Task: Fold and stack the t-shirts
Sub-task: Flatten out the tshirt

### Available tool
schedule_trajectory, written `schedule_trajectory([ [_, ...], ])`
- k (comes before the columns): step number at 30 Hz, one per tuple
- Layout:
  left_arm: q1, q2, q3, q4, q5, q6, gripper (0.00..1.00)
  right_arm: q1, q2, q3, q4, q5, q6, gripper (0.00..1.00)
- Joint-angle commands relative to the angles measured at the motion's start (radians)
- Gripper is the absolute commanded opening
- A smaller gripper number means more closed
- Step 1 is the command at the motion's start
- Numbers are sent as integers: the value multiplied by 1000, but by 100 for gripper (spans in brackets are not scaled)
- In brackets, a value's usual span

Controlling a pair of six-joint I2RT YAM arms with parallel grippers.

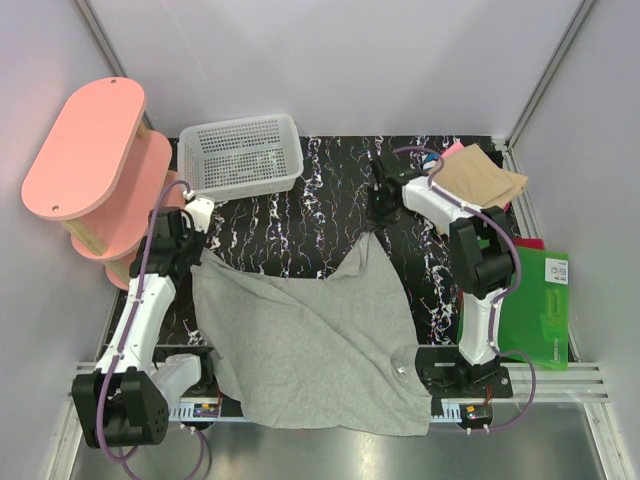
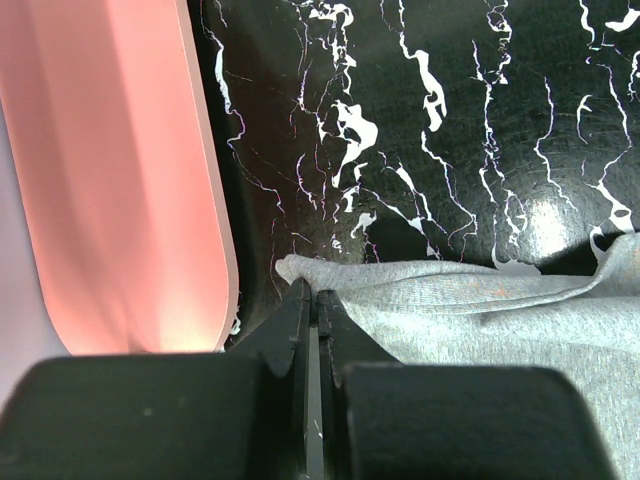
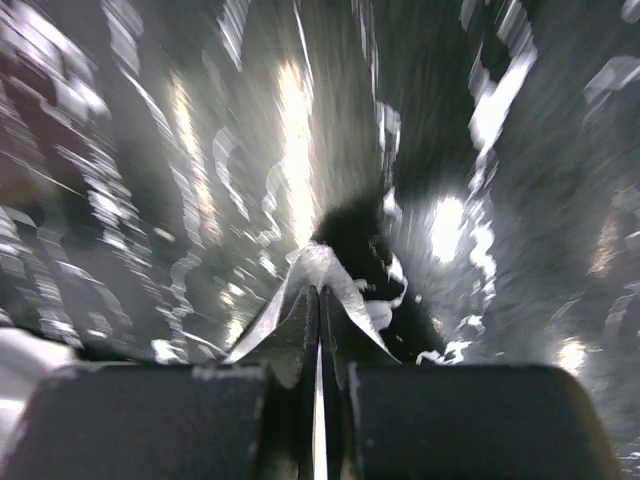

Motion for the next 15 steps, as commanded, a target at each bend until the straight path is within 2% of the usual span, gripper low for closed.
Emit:
schedule_trajectory([
  [1, 2, -28, 7, 32, 7, 12, 0, -43, -68, 156, -57, 28, -36, 0],
  [4, 2, -36, 0, 32, 10, 12, 0, -43, -98, 132, -60, 14, -33, 0],
  [7, 2, -33, -5, 33, 13, 12, 0, -39, -163, 34, -26, 11, -19, 0],
  [11, 2, -37, -8, 33, 13, 15, 0, -2, -278, -218, 25, -9, 7, 0],
  [15, 2, -33, -4, 35, 22, 17, 0, 105, -435, -441, 72, -24, 56, 0],
])
